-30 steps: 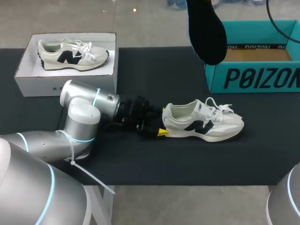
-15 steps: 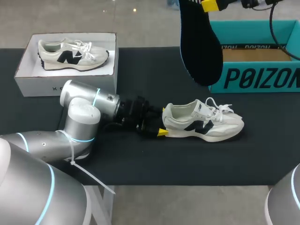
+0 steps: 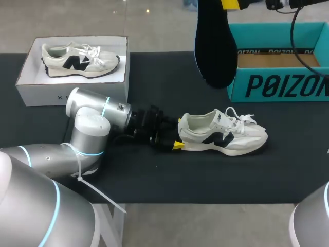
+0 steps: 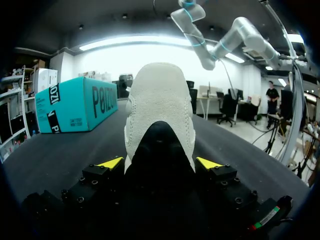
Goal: Take the shoe out of the shoebox, open the shoe tongue, remove and reinsert the insole, then place the shoe into the shoebox
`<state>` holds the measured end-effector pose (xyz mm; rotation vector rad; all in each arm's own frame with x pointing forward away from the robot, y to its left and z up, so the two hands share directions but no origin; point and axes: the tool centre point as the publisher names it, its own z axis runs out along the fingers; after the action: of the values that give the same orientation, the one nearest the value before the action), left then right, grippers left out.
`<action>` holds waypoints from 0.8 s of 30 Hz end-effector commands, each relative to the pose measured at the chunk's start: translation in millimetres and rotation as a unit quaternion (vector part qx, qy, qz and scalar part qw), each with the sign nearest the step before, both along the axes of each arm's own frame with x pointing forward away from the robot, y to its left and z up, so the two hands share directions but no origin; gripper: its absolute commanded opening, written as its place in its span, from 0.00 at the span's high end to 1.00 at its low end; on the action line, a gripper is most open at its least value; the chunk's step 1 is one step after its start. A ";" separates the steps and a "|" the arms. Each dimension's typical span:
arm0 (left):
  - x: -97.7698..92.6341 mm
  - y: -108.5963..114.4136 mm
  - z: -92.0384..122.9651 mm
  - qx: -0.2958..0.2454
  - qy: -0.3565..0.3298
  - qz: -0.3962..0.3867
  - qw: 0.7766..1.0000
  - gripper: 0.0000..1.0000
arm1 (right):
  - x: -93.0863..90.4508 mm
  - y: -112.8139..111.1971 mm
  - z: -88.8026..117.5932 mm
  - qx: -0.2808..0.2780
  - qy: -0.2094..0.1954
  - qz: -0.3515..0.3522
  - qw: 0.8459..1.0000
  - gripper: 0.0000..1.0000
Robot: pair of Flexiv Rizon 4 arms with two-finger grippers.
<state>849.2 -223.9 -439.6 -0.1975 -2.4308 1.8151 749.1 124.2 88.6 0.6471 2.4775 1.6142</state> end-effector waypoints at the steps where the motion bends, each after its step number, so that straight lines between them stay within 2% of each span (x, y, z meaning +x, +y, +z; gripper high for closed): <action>1: 1.0 -0.8 -4.4 0.000 0.000 0.000 1.000 1.00 | 13.6 -0.6 1.5 -0.001 0.006 0.012 1.000 1.00; 13: 1.0 -0.8 -4.4 0.000 0.000 0.000 1.000 1.00 | 26.4 -5.5 9.0 -0.006 0.018 0.028 0.999 1.00; 24: 1.0 -0.8 -4.4 0.000 0.000 0.000 1.000 1.00 | 21.2 -6.4 8.6 -0.008 0.044 0.042 0.998 1.00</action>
<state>849.2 -223.9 -439.6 -0.1976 -2.4308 1.8152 769.0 114.3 93.5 0.6271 2.6031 1.6401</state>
